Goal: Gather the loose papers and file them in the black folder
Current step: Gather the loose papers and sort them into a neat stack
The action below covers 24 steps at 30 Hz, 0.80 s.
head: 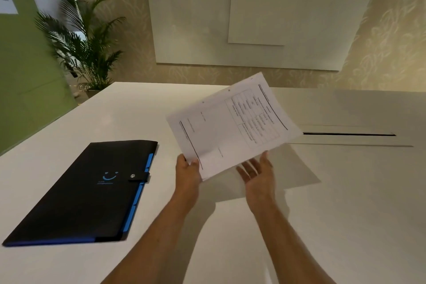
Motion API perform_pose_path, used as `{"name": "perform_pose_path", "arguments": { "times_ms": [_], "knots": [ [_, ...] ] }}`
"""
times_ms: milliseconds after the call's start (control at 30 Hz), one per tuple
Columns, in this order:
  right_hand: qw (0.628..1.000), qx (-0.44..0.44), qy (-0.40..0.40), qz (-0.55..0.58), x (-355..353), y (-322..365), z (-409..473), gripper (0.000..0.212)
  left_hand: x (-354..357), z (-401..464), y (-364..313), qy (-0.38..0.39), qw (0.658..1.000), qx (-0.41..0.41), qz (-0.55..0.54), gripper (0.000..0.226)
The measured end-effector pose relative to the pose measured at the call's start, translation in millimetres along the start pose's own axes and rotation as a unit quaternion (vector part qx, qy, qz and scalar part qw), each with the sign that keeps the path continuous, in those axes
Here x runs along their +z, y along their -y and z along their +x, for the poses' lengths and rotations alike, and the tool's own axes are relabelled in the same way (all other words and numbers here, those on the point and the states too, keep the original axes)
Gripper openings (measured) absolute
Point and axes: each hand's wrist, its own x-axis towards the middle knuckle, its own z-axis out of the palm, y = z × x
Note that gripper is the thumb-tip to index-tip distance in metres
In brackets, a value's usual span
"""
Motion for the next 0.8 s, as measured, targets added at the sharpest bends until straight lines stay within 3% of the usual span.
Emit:
{"name": "perform_pose_path", "arguments": {
  "times_ms": [67, 233, 400, 467, 567, 700, 800],
  "knots": [
    [0.999, 0.0, 0.038, 0.003, 8.7, -7.8, -6.5, 0.034, 7.4, -12.1, 7.7, 0.01, 1.0, -0.001, 0.004, 0.019],
    [0.996, -0.021, -0.062, -0.061, 14.3, -0.4, -1.7, 0.043, 10.3, -25.9, 20.7, 0.053, 0.997, -0.022, 0.053, 0.022],
    [0.988, -0.074, 0.008, -0.135, 6.9, 22.6, 5.8, 0.044, -6.0, -18.5, 4.7, 0.095, 0.975, -0.128, -0.157, 0.028],
    [0.976, -0.095, 0.03, -0.195, 2.8, 35.2, 12.5, 0.04, -20.2, -3.2, -4.4, 0.067, 0.976, -0.105, -0.179, 0.034],
    [0.952, -0.131, 0.076, -0.266, -2.7, 53.4, 22.9, 0.04, -37.8, 19.2, -21.3, 0.062, 0.996, 0.009, -0.066, 0.041],
    [0.916, -0.162, 0.176, -0.323, -0.3, 67.1, 26.3, 0.044, -35.4, 26.0, -60.1, 0.186, 0.977, 0.089, 0.051, 0.078],
    [0.903, -0.158, 0.194, -0.348, 3.6, 66.1, 27.9, 0.04, -24.1, 22.9, -81.0, 0.258, 0.96, 0.093, 0.051, 0.079]
  ]
}}
